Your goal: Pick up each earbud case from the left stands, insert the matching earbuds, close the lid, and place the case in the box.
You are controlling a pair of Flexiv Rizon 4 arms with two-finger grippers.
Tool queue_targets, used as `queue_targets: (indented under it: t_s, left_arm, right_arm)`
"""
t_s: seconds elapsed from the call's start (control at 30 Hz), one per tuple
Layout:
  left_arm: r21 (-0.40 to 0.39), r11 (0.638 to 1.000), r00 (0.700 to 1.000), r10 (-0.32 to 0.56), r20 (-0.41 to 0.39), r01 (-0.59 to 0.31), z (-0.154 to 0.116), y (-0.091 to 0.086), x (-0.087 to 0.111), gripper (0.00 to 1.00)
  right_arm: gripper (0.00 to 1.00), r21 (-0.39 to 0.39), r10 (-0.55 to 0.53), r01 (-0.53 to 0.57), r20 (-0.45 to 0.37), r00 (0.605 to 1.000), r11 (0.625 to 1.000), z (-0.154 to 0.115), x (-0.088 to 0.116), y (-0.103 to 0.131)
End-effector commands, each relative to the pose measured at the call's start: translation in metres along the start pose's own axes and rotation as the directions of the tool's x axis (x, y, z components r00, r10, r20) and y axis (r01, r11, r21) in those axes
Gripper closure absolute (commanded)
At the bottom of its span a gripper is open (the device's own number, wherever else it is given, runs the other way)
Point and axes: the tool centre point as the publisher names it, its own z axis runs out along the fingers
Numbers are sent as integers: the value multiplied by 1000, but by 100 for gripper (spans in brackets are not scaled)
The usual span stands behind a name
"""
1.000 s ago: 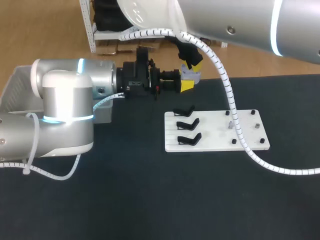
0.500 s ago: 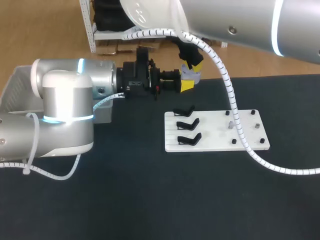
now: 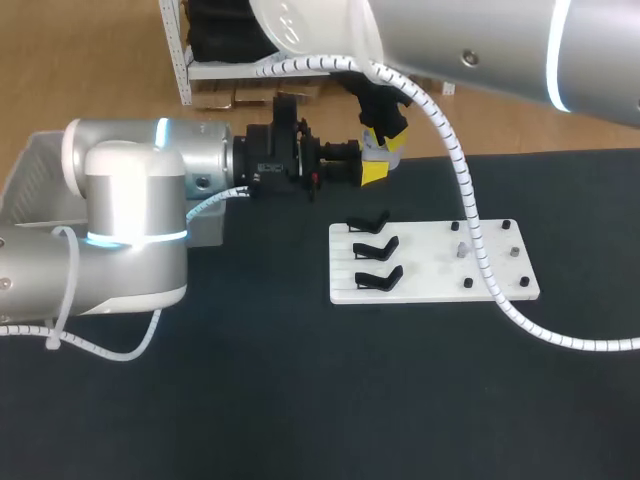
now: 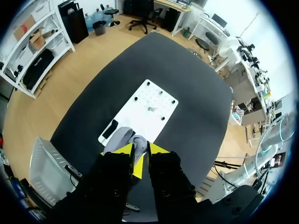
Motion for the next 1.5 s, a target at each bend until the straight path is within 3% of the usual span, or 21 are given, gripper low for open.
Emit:
queue_targets:
  t_s: [0.03, 0.13, 0.37, 0.5, 0.53, 0.6, 0.63, 0.67, 1.07, 1.23, 1.37, 1.5]
  left_arm:
    - [-8, 1000, 1000, 5, 7, -5, 0, -1, 0, 100]
    - [-8, 1000, 1000, 5, 7, -5, 0, -1, 0, 100]
    - [-8, 1000, 1000, 5, 7, -5, 0, -1, 0, 100]
    - [-8, 1000, 1000, 5, 7, -5, 0, -1, 0, 100]
    - [-8, 1000, 1000, 5, 7, -5, 0, -1, 0, 100]
    - [-8, 1000, 1000, 5, 7, -5, 0, -1, 0, 100]
    - [-8, 1000, 1000, 5, 7, -5, 0, -1, 0, 100]
    - [-8, 1000, 1000, 5, 7, -5, 0, -1, 0, 100]
    - [-8, 1000, 1000, 5, 7, -5, 0, -1, 0, 100]
    - [-8, 1000, 1000, 5, 7, -5, 0, -1, 0, 100]
    - [-8, 1000, 1000, 5, 7, -5, 0, -1, 0, 100]
    - [-8, 1000, 1000, 5, 7, -5, 0, -1, 0, 100]
  right_arm:
    - [91, 1, -2, 2, -4, 1000, 1000, 1, -1, 2]
    - [69, -5, -4, 4, -5, 1000, 1000, -1, -1, 2]
    - [55, -30, -22, 22, 8, 1000, 999, -10, 0, -1]
    - [48, -159, -69, 74, 37, 997, 985, -19, 1, -15]
    - [32, -201, -69, 75, 35, 997, 977, -19, 0, -20]
    - [16, -280, -106, 115, 46, 993, 953, -21, 0, -29]
    - [4, -317, -112, 126, 62, 992, 940, -22, 0, -33]
    - [0, -347, -130, 145, 65, 989, 927, -23, 0, -38]
    - [0, -463, -251, 262, 87, 964, 847, -17, 0, -70]
    - [0, -538, -318, 308, 78, 945, 785, -14, 1, -83]
    - [0, -577, -412, 401, 121, 903, 712, -10, 6, -94]
    - [0, -577, -412, 401, 121, 903, 712, -10, 6, -94]
